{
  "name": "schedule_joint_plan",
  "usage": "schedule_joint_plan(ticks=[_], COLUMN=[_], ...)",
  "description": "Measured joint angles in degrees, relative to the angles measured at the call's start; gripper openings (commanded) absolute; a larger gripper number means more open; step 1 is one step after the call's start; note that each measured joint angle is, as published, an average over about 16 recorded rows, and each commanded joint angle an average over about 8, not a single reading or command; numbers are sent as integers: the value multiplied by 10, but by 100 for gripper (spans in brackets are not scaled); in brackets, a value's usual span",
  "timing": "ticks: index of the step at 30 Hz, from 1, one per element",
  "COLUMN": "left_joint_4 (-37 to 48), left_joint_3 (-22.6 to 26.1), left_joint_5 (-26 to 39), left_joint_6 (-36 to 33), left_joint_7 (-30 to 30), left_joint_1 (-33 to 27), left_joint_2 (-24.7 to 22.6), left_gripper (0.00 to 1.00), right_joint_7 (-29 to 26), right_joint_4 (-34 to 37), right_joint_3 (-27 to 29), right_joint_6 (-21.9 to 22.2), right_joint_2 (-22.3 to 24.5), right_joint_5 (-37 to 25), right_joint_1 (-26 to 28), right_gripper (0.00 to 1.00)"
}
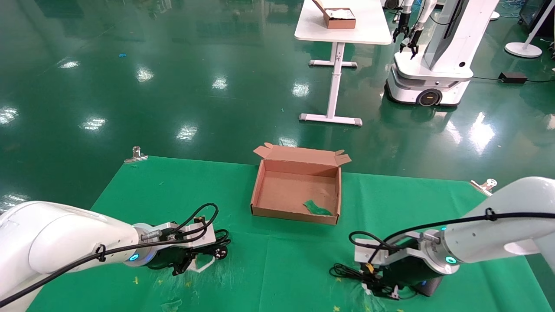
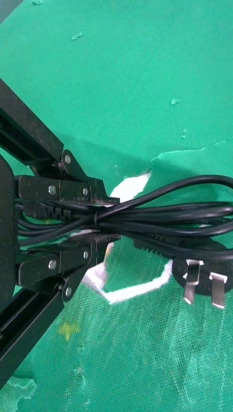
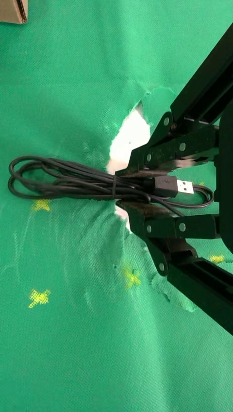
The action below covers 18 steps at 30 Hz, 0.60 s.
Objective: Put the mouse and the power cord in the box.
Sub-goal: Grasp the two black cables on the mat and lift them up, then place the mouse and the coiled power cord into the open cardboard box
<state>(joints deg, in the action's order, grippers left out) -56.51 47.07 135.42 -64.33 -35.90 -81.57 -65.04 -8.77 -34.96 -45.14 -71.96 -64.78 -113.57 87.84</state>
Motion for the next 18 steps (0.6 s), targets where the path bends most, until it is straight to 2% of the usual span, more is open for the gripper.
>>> schedule_joint_plan(ticks=[18], left_joint_4=[-2], left_joint_3=[-2], left_joint_5=[-4], left_joint_6=[-2], left_joint_7=[1], left_joint_1=[-4], left_joint_2=[1], left_gripper=[0], right_joint_7=[1], right_joint_4=[-8], right_joint_3=[1], right_joint_6=[2], right_joint_2=[4], right_joint_5=[-4], right_joint_1=[13], right_gripper=[0])
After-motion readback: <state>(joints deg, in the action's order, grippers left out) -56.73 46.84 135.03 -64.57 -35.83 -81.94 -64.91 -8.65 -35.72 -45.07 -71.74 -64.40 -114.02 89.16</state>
